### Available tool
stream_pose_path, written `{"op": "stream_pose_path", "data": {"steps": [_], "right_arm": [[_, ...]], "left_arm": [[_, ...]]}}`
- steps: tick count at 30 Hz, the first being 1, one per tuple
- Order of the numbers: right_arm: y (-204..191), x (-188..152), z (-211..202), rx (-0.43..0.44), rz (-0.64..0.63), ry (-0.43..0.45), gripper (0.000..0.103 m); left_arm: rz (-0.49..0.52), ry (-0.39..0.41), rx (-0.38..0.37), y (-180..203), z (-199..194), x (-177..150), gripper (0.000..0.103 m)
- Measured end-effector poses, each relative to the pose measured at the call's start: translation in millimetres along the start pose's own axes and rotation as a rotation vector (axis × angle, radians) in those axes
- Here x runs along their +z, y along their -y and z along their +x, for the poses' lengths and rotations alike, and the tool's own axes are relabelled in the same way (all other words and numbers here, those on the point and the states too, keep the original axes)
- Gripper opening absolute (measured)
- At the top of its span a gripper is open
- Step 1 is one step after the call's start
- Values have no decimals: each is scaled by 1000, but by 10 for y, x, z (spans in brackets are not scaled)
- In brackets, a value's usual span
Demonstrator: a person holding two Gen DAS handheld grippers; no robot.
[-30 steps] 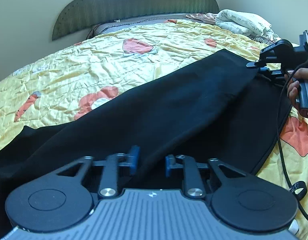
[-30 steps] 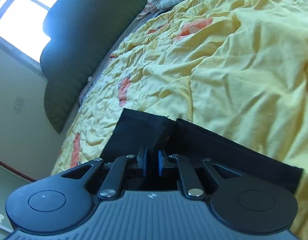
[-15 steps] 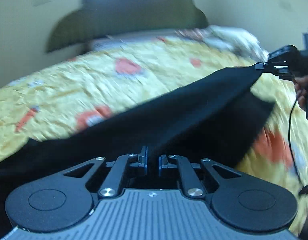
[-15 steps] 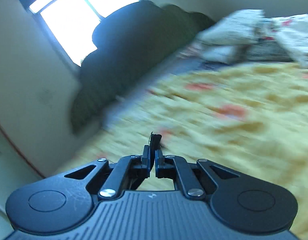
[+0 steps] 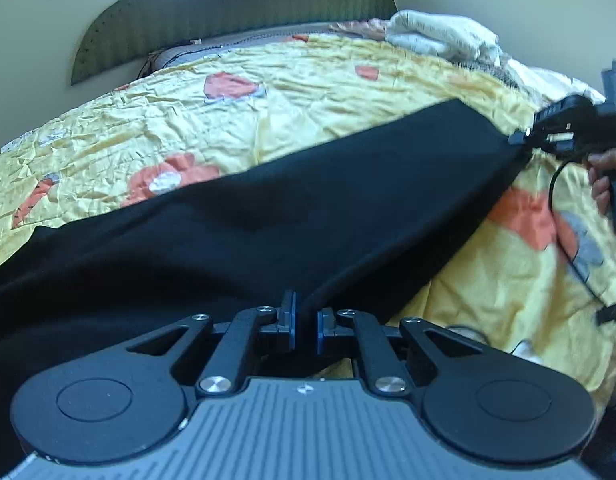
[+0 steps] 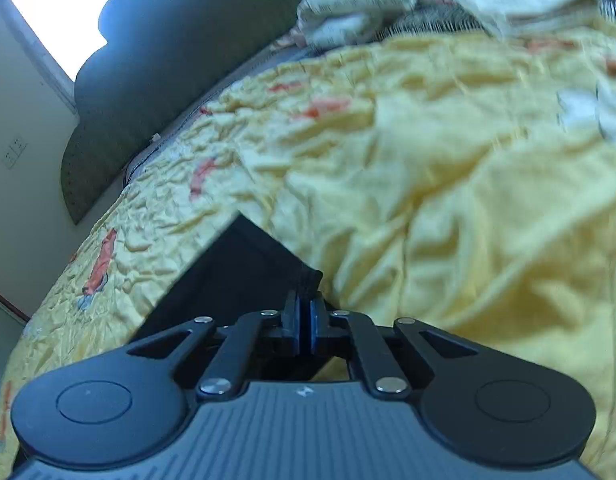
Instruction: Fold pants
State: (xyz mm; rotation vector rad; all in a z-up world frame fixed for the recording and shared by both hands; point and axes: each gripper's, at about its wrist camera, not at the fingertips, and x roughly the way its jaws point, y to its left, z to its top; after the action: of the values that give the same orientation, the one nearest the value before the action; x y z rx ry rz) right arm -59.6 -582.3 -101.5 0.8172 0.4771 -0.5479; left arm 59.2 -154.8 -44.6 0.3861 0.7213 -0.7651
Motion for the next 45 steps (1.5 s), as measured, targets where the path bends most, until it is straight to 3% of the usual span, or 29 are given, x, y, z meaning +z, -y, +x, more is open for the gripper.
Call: {"op": "stream_pose_path", "data": {"steps": [4,5,6,7,8,10,11,13,15,19,22,24,26,29,30,31,33,34,36,39,41,43,45], "right_arm": [[-11,0,-1,2,-33,-3,9],[-46,5,-28,-14,-57,2,13],[-77,9,-80,-39,-75,24,24],[-109,9,-162,-90,-84,74,31],[-141,6,-243,-145,-90,128,41],[-320,-38,-428,-211,-148,237,41],[-453,-75,-482,-170,-197,251,42],[-794,-163,-461,-12,-309,176,42],[-1245,-315,-288,192,-435,2,42],[-2151,-821,96,476,-646,-276,41],[-2729,-1299,337,597,-823,-451,40],[-2990,-1548,505,573,-925,-488,40],[-3143,-1625,690,520,-960,-432,39],[-3151,-1390,748,352,-837,-249,43],[-3110,-1310,685,359,-794,-229,43],[-3056,-1253,606,426,-767,-249,43],[-2992,-1264,501,523,-778,-348,63],[-2962,-1317,460,543,-804,-391,67],[-2891,-1450,453,529,-876,-438,72],[-2729,-1459,484,388,-851,-345,73],[-2597,-1358,305,423,-756,-315,73],[-2477,-1373,125,508,-761,-359,77],[-2376,-1450,59,450,-821,-379,78]], "left_arm": [[2,3,-2,-10,-34,17,11],[-13,-4,-9,-27,-31,19,11],[-28,-10,-18,-48,-27,21,12],[-37,-16,-28,-61,-27,20,14],[-44,-21,-36,-69,-37,22,24],[-56,-27,-61,-73,-91,30,24],[-57,-25,-81,-77,-136,33,26],[-60,-14,-105,-98,-250,21,31],[-76,-6,-122,-170,-381,-5,34],[-155,10,-36,-467,-606,-77,43],[-217,6,52,-740,-670,-129,47],[-255,-4,80,-884,-685,-153,47],[-293,-15,100,-1012,-694,-175,47],[-331,-17,94,-1124,-724,-204,49],[-337,-18,86,-1138,-719,-202,49],[-341,-20,76,-1148,-698,-186,49],[-333,-22,64,-1136,-660,-169,50],[-324,-30,61,-1118,-617,-148,52],[-292,-56,49,-1053,-521,-165,55],[-241,-90,70,-986,-446,-235,55],[-199,-94,75,-955,-457,-269,56],[-180,-106,78,-932,-459,-272,56],[-199,-99,79,-947,-472,-206,55]]}}
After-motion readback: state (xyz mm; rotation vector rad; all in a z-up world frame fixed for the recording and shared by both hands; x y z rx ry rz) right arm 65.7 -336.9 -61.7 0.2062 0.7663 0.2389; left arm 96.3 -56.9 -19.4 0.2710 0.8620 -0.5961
